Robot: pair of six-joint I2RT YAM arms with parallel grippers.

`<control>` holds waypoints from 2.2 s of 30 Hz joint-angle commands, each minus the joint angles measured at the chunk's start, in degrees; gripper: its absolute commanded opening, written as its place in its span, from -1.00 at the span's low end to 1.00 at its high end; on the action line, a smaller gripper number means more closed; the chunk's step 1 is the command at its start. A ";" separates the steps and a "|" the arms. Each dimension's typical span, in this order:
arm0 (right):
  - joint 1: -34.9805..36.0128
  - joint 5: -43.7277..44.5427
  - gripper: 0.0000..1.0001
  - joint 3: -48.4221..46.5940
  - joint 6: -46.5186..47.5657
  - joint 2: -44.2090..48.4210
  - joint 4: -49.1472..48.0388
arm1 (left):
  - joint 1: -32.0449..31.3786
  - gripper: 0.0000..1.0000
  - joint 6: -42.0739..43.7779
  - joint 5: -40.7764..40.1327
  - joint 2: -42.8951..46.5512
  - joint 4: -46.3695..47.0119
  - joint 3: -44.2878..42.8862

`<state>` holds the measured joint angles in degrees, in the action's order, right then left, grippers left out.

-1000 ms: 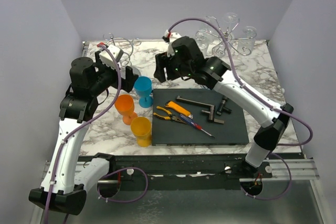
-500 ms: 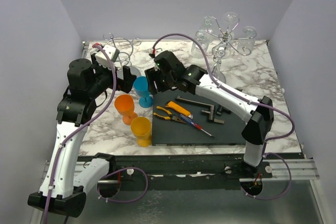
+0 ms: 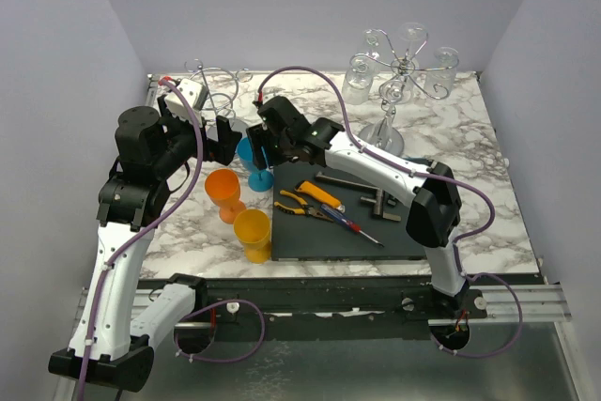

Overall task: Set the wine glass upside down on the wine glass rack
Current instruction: Pick up the wine glass at the center of the board.

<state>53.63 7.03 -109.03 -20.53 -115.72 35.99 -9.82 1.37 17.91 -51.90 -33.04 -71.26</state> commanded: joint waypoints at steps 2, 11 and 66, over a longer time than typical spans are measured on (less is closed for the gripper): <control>-1.58 0.36 0.31 -4.73 0.15 -4.34 -0.16 | 0.24 0.97 0.09 -0.51 1.95 -1.19 -1.07; -2.30 -1.90 0.25 -5.50 0.13 -3.69 0.71 | 0.24 0.97 1.31 1.31 2.32 -1.42 -0.37; -5.55 3.00 -0.99 -7.18 3.30 8.93 2.93 | 0.20 0.97 1.06 4.42 1.40 -1.72 -0.79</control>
<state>47.68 5.28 -117.60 -18.50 -118.08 38.50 -9.82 3.86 19.79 -50.11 -33.67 -71.24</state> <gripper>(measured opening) 0.024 0.987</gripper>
